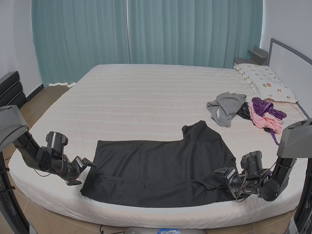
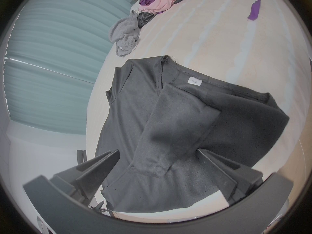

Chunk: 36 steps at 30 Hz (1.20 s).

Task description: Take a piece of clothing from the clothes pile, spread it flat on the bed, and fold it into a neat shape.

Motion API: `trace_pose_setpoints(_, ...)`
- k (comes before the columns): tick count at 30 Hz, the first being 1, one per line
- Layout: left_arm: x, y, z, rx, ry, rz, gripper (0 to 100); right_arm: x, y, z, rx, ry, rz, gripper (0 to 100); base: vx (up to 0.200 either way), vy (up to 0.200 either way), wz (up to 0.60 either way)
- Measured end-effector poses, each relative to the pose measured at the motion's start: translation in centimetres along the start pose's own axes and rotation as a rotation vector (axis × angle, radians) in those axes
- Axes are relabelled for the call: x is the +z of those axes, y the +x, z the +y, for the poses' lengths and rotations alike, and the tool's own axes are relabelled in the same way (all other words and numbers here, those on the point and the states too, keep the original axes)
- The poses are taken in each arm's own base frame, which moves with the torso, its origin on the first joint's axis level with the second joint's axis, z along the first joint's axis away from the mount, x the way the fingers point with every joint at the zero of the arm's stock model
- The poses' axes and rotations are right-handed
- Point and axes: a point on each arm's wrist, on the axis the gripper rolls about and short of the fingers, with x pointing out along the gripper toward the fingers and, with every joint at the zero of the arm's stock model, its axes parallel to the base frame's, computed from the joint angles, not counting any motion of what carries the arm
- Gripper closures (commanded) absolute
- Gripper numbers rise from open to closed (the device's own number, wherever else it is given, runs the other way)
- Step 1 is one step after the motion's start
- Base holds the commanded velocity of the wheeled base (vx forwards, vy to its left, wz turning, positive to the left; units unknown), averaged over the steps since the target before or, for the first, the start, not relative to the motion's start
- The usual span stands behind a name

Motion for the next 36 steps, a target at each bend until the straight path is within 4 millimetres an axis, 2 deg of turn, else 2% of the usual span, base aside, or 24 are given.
trace_pose_setpoints(3,0.0,0.0,0.0,0.000,0.000,0.001,0,0.2,0.3,0.1,0.002,0.005,-0.009,0,0.000,0.000,0.00)
trace_pose_setpoints(4,0.0,0.0,0.0,0.000,0.000,0.000,0,0.3,0.4,0.1,0.002,0.005,-0.010,100,0.000,0.000,0.00)
trace_pose_setpoints(27,0.0,0.1,0.0,0.001,0.001,0.000,0,-0.2,-0.3,-0.8,-0.045,-0.007,-0.021,100,0.000,0.000,0.00)
trace_pose_setpoints(28,0.0,0.1,0.0,0.001,0.001,0.001,0,-0.2,-0.4,-0.8,-0.047,-0.008,-0.022,0,0.000,0.000,0.00)
trace_pose_setpoints(36,0.0,0.1,0.0,0.000,0.001,0.000,0,-0.4,-1.0,-0.8,-0.045,-0.022,-0.016,0,0.000,0.000,0.00)
